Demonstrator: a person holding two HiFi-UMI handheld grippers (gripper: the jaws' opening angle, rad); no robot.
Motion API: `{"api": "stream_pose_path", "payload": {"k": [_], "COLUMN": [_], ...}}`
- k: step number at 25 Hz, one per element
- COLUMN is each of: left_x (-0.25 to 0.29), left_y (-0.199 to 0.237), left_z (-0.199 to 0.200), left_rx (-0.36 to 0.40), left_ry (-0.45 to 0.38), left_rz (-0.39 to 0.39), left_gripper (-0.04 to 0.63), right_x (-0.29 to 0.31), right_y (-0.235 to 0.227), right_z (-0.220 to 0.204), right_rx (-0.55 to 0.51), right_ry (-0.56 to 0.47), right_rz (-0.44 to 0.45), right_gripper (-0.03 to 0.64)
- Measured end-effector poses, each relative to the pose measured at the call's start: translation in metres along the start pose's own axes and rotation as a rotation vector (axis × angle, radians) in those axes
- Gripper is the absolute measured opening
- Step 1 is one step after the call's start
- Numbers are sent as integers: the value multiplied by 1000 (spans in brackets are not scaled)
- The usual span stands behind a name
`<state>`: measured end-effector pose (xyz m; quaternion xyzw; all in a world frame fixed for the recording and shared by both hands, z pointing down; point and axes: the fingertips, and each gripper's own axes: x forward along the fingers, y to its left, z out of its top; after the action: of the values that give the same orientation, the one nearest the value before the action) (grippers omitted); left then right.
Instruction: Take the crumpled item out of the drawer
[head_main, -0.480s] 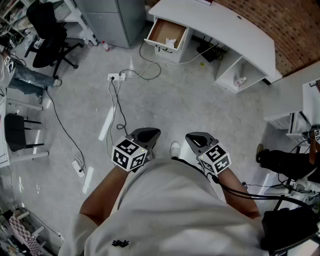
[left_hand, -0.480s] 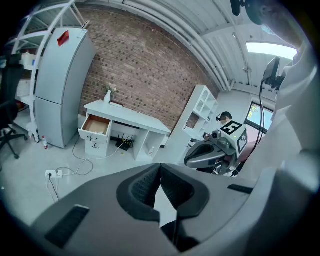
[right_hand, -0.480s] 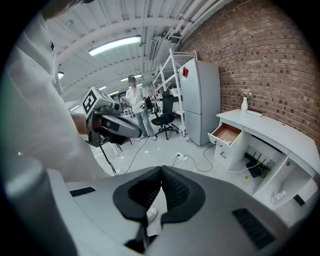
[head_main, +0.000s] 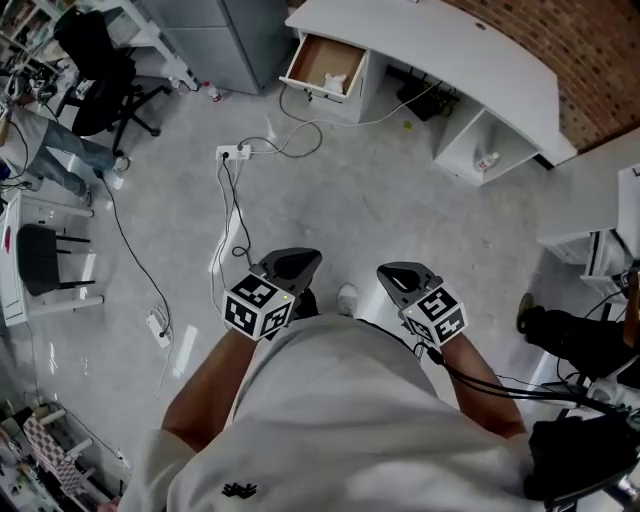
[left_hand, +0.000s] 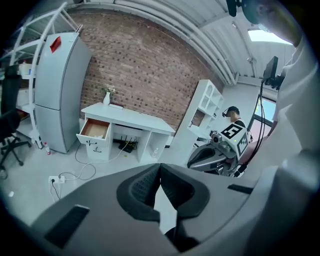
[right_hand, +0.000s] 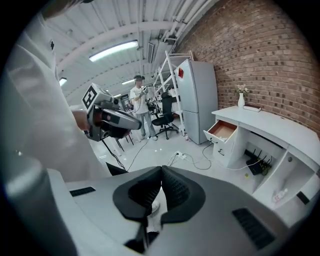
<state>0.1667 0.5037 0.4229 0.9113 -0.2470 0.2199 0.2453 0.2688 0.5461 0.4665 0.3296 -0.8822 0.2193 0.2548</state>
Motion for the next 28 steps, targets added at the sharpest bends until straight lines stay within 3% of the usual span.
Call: {"api": "stream_pose_path", "payload": {"k": [4, 9, 21, 28], "left_x": [12, 35, 37, 11], "left_y": [11, 66, 283, 388], "left_z": [13, 39, 132, 160], "left_rx": [-10, -17, -9, 0], "left_ry": [17, 25, 14, 14], "left_rz": [8, 3, -65, -66], "left_gripper": [24, 25, 25, 25], "right_x": [7, 43, 206, 294], "right_y": [-25, -69, -150, -182], "right_z": [7, 41, 191, 267], "right_rx": [13, 23, 47, -45], "right_ry": [-3, -5, 46, 78], "right_rz": [10, -15, -75, -114], "right_gripper": [29, 32, 66, 66]}}
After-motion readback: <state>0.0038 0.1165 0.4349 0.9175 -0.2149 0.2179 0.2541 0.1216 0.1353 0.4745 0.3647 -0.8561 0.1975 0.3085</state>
